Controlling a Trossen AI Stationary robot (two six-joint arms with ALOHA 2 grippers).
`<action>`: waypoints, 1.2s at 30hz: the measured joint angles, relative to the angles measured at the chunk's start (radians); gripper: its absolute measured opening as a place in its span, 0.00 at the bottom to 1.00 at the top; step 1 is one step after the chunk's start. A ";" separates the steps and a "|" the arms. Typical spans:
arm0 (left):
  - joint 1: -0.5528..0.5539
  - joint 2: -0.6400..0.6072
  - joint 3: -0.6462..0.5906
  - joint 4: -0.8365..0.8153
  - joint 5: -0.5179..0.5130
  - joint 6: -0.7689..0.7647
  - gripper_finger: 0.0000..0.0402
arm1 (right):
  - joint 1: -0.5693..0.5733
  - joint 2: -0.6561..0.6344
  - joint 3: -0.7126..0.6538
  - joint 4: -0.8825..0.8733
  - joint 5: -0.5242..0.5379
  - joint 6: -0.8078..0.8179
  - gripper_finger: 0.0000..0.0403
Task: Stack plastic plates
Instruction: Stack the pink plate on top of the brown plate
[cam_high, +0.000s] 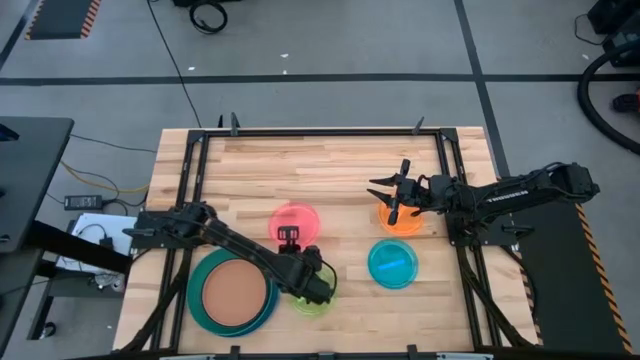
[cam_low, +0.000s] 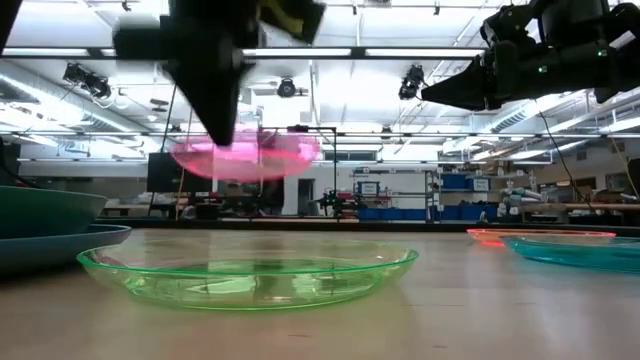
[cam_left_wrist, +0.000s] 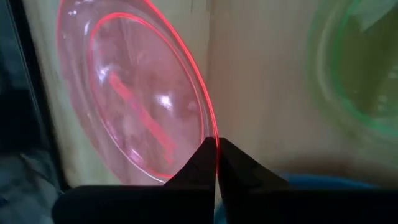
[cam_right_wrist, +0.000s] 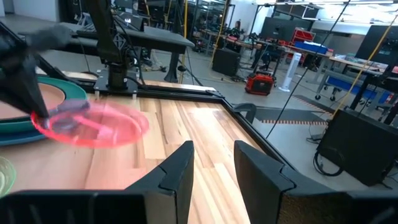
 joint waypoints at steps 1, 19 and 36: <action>-0.004 0.000 0.030 -0.028 0.026 -0.037 0.03 | 0.000 0.000 0.000 0.000 0.000 0.000 0.31; -0.080 -0.009 0.259 -0.071 0.538 -0.688 0.03 | 0.000 0.000 0.000 -0.006 0.000 0.013 0.31; -0.124 -0.008 0.105 -0.071 0.733 -0.999 0.03 | -0.011 0.000 0.000 -0.017 0.001 -0.039 0.31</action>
